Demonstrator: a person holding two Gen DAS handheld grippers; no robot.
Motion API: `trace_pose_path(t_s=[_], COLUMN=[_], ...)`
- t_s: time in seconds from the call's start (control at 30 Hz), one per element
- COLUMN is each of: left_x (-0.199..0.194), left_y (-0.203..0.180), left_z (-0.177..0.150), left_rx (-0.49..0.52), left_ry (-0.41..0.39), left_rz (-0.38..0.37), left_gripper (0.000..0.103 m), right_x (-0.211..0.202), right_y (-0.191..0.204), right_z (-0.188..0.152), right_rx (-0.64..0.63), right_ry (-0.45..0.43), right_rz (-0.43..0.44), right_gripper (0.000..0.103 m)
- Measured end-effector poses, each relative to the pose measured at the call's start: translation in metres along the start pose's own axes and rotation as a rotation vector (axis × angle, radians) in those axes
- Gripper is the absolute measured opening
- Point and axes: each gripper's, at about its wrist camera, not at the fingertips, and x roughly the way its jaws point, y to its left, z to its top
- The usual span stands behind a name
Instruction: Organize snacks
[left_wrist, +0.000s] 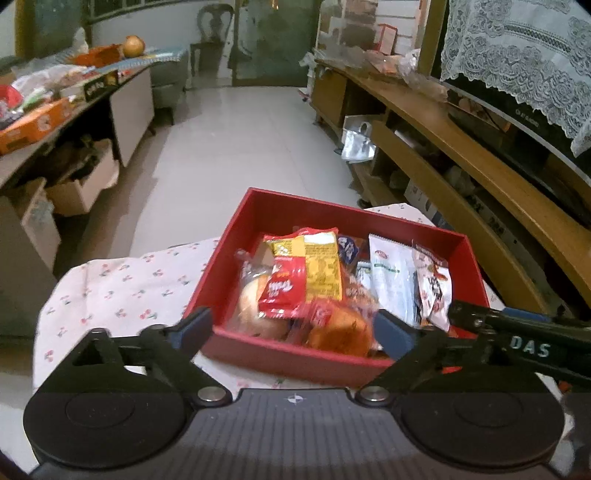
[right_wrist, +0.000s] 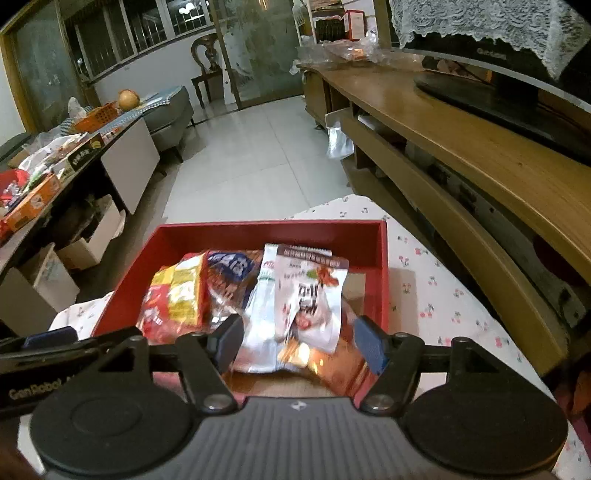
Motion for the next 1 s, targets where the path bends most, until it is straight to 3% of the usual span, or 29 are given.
trace_pose_path(t_s=[0.23,0.47,0.83,1.0], left_x=[-0.027,-0.045,-0.077,-0.077], left_y=[0.001,0.011,0.015,0.014], left_z=[-0.022,-0.04,-0.077,-0.094], left_rx=[0.017,-0.038,0.004,0.007], left_ry=[-0.043,-0.031,-0.028,0.019], left_rz=[0.061,0.069,0.123,0.082], left_gripper=[0.103,0.103,0.103,0.103], right_x=[-0.036,-0.067,-0.097,-0.104], right_y=[0.002,-0.002,0.007,0.012], right_z=[-0.024,-0.05,-0.09,-0.107], right_rx=[0.001,0.015,-0.025,-0.045], right_ry=[-0.022,-0.033,-0.026,-0.014], right_rz=[0.008,0.029,0.038,0.036], right_gripper=[0.088,0.088,0.088,0.088])
